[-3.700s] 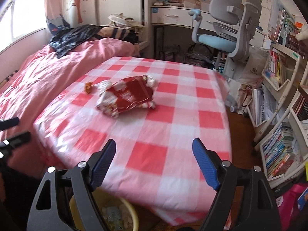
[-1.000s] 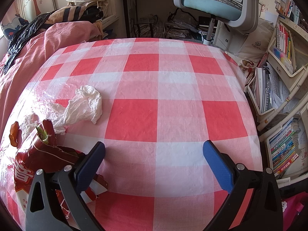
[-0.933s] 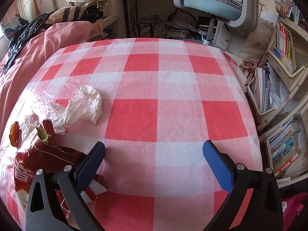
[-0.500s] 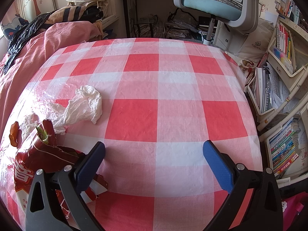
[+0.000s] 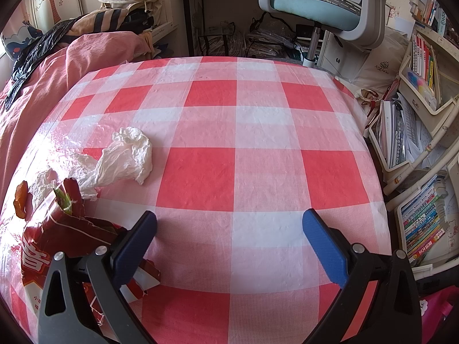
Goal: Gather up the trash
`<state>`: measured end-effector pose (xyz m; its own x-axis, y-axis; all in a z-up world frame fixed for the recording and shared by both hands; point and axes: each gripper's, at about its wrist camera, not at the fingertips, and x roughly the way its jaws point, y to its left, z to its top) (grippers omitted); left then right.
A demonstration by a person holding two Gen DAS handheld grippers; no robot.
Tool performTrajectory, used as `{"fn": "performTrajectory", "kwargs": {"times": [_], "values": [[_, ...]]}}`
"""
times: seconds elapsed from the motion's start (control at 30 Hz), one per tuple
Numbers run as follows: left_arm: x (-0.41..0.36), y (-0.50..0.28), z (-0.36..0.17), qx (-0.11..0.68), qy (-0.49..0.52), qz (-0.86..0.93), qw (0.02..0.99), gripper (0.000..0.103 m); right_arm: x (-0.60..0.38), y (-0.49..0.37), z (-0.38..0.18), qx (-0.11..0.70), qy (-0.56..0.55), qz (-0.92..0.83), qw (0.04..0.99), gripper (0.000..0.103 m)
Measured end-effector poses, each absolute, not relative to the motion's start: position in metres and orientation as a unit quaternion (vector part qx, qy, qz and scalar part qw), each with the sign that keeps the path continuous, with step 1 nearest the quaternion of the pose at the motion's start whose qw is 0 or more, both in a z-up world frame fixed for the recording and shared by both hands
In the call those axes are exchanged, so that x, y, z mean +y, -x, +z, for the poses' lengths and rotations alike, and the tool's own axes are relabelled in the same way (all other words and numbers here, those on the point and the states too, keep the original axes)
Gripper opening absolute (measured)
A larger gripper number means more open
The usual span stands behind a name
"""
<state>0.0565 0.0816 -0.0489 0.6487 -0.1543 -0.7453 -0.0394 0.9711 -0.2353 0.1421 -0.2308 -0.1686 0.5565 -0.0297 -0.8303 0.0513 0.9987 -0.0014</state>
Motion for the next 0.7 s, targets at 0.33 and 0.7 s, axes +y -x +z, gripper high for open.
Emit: {"fn": "performTrajectory", "kwargs": {"times": [0.33,0.7], "values": [[0.077,-0.059,-0.054,0.422,0.101,-0.022,0.901,0.096,-0.231,-0.142,-0.169,0.470,-0.011,-0.023,0.882,0.097],[0.070,-0.067,-0.068,0.435,0.067,-0.006,0.898,0.096,-0.231,-0.141,-0.169,0.470,-0.011,-0.023,0.882,0.097]]}}
